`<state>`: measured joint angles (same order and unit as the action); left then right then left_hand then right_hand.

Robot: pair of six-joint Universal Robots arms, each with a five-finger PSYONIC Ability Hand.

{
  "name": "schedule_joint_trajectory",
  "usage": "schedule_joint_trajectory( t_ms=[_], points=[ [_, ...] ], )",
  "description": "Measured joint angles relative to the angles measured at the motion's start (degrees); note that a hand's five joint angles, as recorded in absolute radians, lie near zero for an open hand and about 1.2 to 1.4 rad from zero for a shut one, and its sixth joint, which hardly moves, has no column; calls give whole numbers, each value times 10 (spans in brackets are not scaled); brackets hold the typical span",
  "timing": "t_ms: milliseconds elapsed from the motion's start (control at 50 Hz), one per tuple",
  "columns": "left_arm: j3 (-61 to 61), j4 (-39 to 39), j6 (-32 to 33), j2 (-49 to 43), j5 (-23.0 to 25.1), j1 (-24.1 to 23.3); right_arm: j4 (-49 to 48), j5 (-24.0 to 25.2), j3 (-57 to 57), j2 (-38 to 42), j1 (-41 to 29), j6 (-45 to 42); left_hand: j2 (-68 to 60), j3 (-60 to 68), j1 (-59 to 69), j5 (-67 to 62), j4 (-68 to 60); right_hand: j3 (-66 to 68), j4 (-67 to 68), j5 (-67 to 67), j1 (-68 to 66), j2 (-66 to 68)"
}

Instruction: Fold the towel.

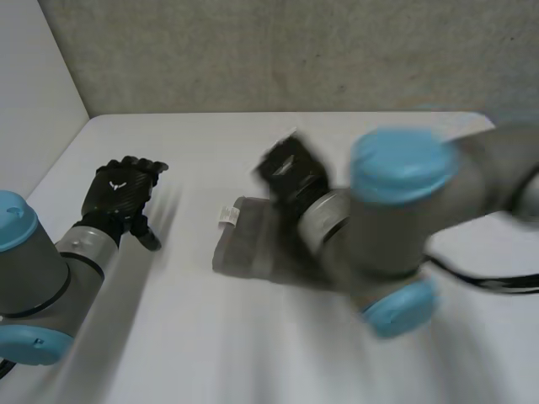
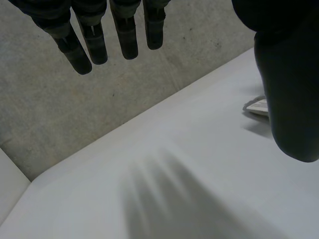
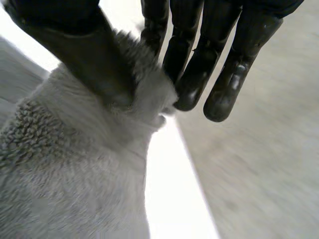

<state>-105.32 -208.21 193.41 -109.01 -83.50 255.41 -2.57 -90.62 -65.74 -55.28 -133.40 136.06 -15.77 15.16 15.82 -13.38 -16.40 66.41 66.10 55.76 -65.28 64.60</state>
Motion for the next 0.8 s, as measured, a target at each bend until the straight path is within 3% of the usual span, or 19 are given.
schedule_joint_trajectory(
  t_ms=[60, 120, 220, 300, 440, 600, 720, 800],
  points=[
    [-2, 0, 1, -2, 0, -1, 13, -14, 16, 55, -52, -4, 0, 0, 0, 0, 0, -333, -332, -351, 335, -339],
    [-4, -2, 2, -3, 1, -1, 23, -30, 24, 84, -70, -5, 0, 0, 0, 0, 0, -502, -497, -516, 492, -495],
    [-5, -5, 3, -6, 1, -2, 35, -58, 20, 96, -70, -2, 0, 0, 0, 0, 0, -528, -518, -524, 521, -508],
    [-7, -9, 4, -7, 1, -3, 35, -67, -27, 46, -37, 19, 0, 0, 0, 0, 0, -528, -518, -524, 522, -508],
    [-9, -12, 4, -8, 1, -4, 14, -28, -168, -61, 46, 70, 0, 0, 0, 0, 0, -528, -518, -524, 522, -508],
    [-9, -13, 4, -14, 1, -7, -66, 24, -339, -123, 163, 83, 0, 0, 0, 0, 0, -359, -356, -351, 351, -340],
    [-9, -15, 4, -22, 1, -10, -111, 41, -387, -122, 205, 83, 0, 0, 0, 0, 0, -197, -199, -196, 185, -176],
    [-9, -17, 4, -25, 1, -11, -124, 52, -397, -117, 221, 85, 0, 0, 0, 0, 0, 44, 51, 54, -42, 72]
  ],
)
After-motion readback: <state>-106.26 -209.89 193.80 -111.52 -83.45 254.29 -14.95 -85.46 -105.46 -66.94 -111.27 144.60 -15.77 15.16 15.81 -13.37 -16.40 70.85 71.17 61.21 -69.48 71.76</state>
